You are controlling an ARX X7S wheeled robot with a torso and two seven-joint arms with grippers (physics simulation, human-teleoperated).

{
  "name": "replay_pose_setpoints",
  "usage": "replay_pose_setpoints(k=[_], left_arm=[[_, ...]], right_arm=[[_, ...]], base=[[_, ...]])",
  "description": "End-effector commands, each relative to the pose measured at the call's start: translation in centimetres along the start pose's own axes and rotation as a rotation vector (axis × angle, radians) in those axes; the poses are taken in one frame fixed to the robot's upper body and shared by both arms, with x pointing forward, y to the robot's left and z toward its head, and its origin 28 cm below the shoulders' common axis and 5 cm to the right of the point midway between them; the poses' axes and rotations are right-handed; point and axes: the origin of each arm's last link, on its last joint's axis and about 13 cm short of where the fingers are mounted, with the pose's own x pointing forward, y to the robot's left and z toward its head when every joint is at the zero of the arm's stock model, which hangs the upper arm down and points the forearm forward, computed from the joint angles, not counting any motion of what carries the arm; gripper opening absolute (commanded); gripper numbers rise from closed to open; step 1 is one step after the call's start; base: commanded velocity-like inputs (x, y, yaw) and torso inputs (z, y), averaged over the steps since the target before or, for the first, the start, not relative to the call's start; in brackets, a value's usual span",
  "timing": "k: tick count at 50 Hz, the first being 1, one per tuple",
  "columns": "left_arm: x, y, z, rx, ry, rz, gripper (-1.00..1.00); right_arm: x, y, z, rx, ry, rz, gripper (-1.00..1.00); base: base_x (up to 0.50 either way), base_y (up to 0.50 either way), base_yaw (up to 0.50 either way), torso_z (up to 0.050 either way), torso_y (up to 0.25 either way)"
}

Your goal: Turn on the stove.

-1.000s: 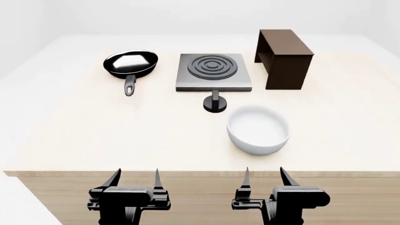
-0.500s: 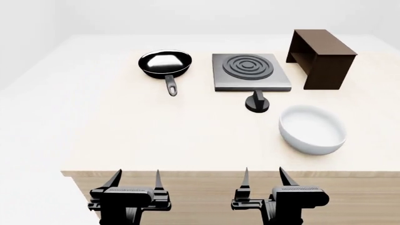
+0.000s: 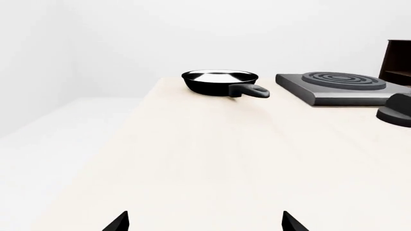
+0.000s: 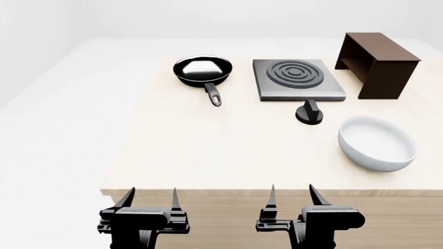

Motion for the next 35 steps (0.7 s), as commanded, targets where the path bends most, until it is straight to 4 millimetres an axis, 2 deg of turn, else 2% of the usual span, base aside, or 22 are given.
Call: replay_pose_setpoints(k=[1, 35], left_arm=[[0.02, -0.06, -0.06, -0.002, 0.0, -0.002, 1.0], [-0.04, -0.14, -0.04, 0.0, -0.002, -0.006, 1.0]], right_arm=[[0.06, -0.07, 0.04, 0.004, -0.005, -0.001, 1.0], [0.14, -0.14, -0.07, 0.004, -0.005, -0.003, 1.0]], base=[[0.36, 0.0, 0.0, 0.0, 0.0], [0.44, 0.0, 0.0, 0.0, 0.0]])
